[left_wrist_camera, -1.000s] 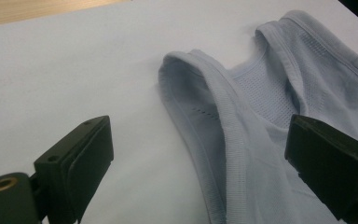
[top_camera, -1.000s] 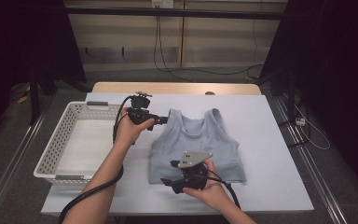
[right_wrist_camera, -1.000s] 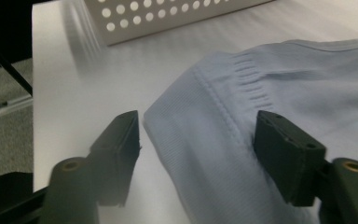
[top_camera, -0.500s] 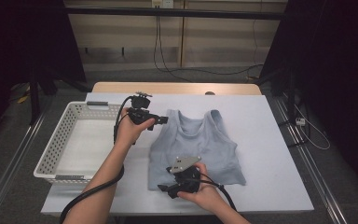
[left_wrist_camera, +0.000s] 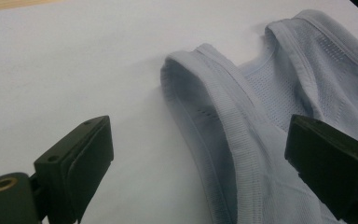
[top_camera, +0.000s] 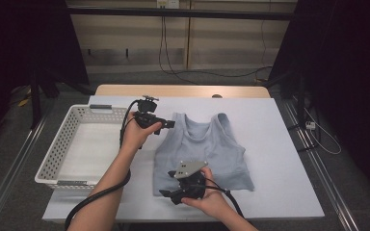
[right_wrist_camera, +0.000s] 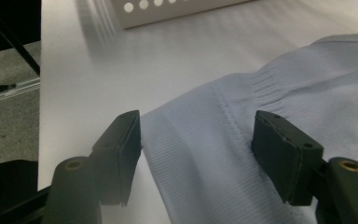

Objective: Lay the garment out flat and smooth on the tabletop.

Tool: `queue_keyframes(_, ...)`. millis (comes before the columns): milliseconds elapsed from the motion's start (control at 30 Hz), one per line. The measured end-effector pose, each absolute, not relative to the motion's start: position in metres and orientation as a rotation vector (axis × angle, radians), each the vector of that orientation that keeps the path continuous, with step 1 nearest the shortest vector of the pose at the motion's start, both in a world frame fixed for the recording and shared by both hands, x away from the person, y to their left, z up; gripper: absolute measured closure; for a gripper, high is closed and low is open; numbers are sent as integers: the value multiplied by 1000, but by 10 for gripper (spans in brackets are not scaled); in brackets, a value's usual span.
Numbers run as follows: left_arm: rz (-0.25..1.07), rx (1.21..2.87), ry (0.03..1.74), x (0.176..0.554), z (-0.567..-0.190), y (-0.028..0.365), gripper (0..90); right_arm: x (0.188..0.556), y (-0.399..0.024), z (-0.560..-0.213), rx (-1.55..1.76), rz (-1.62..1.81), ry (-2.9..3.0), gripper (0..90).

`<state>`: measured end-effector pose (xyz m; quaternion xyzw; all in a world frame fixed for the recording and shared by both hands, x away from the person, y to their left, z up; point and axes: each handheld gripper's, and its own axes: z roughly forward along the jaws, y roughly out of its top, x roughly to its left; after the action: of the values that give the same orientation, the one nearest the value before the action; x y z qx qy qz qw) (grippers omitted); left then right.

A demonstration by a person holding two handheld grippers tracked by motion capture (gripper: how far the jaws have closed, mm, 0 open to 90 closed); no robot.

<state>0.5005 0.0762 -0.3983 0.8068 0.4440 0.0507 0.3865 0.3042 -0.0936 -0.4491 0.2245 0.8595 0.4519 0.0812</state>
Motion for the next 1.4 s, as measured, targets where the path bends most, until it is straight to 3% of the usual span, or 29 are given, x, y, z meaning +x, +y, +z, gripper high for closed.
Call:
queue_keyframes(200,134,2053,1133,502,-399,76,80,303,-92,-443,648,1395,2610,348)
queue_keyframes(467,150,2053,1132,510,-402,69,86,304,-80,-461,649,1303,2664,313)
queue_keyframes(800,229,2090,1076,529,-423,52,271,303,-76,-461,603,1263,2659,297)
queue_keyframes(1200,272,2128,1056,549,-453,45,382,302,-75,-461,599,1241,2650,309)
queue_keyframes(1400,264,2116,1047,549,-458,41,447,301,-73,-461,589,1221,2633,390)
